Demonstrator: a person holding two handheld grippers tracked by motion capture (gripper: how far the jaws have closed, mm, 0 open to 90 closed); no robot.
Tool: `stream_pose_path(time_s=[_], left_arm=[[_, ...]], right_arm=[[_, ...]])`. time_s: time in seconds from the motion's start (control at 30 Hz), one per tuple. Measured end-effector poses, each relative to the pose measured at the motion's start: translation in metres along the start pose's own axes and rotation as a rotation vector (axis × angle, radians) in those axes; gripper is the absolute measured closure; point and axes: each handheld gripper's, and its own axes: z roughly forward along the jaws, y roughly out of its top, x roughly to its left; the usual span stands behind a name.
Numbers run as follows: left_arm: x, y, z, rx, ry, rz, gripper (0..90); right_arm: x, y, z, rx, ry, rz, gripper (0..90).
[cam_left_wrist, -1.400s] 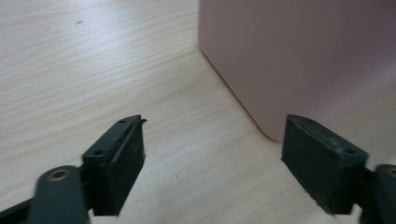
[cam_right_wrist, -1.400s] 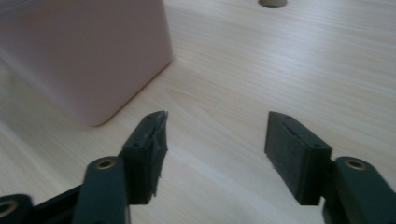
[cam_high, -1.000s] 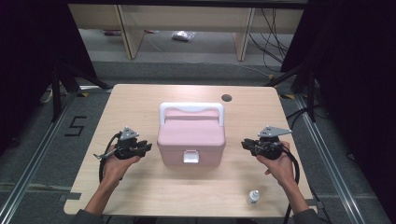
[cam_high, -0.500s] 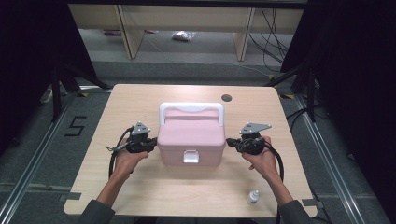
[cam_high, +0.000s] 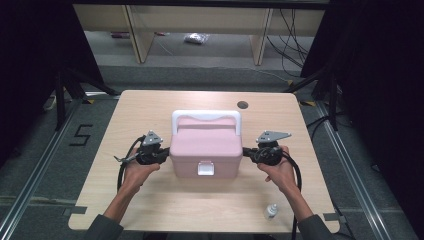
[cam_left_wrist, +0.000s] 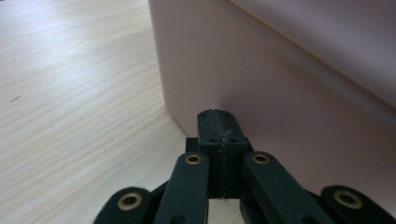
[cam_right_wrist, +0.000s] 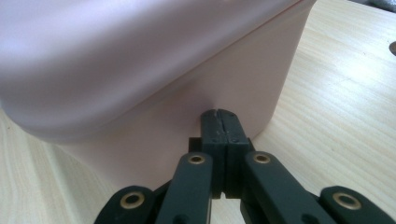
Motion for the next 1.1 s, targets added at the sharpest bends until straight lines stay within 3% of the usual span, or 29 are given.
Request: stream_pose_path(time_s=[0.1, 0.13, 0.23, 0.27, 0.47, 0.5, 0.6, 0.67, 0.93, 0.97, 1.1], left_arm=[[-0.009, 0.002, 0.002, 0.001, -0.005, 0.024, 89.9], [-0.014, 0.004, 0.003, 0.011, -0.018, 0.045, 89.9], [-0.022, 0.005, 0.005, 0.009, -0.015, 0.056, 89.9], [-0.024, 0.005, 0.005, 0.013, -0.022, 0.059, 89.9], [-0.04, 0.004, 0.004, 0.014, -0.042, 0.082, 89.9], [-0.045, 0.004, 0.003, 0.02, -0.052, 0.097, 89.9], [-0.054, 0.004, 0.003, 0.023, -0.07, 0.108, 89.9], [-0.057, 0.004, 0.003, 0.024, -0.072, 0.113, 89.9], [-0.058, 0.004, 0.003, 0.022, -0.081, 0.104, 89.9], [-0.058, 0.004, 0.003, 0.022, -0.081, 0.104, 89.9], [-0.057, 0.004, 0.003, 0.022, -0.083, 0.105, 89.8]], right_arm=[[-0.002, -0.002, -0.005, 0.009, -0.015, -0.006, 90.0], [0.001, -0.004, -0.009, 0.01, -0.04, -0.012, 90.0], [0.002, -0.006, -0.02, 0.002, -0.06, -0.042, 90.0], [0.004, -0.009, -0.023, 0.008, -0.058, -0.004, 90.0], [0.002, -0.021, -0.038, 0.001, -0.042, 0.032, 90.0], [0.001, -0.023, -0.04, -0.008, -0.055, 0.012, 90.0], [0.002, -0.028, -0.048, -0.01, -0.072, 0.017, 90.0], [0.003, -0.032, -0.052, -0.006, -0.062, 0.036, 90.0], [0.002, -0.036, -0.056, -0.027, -0.077, 0.001, 90.0], [0.004, -0.037, -0.056, -0.02, -0.064, 0.036, 90.0], [0.004, -0.037, -0.057, -0.021, -0.062, 0.032, 90.0]])
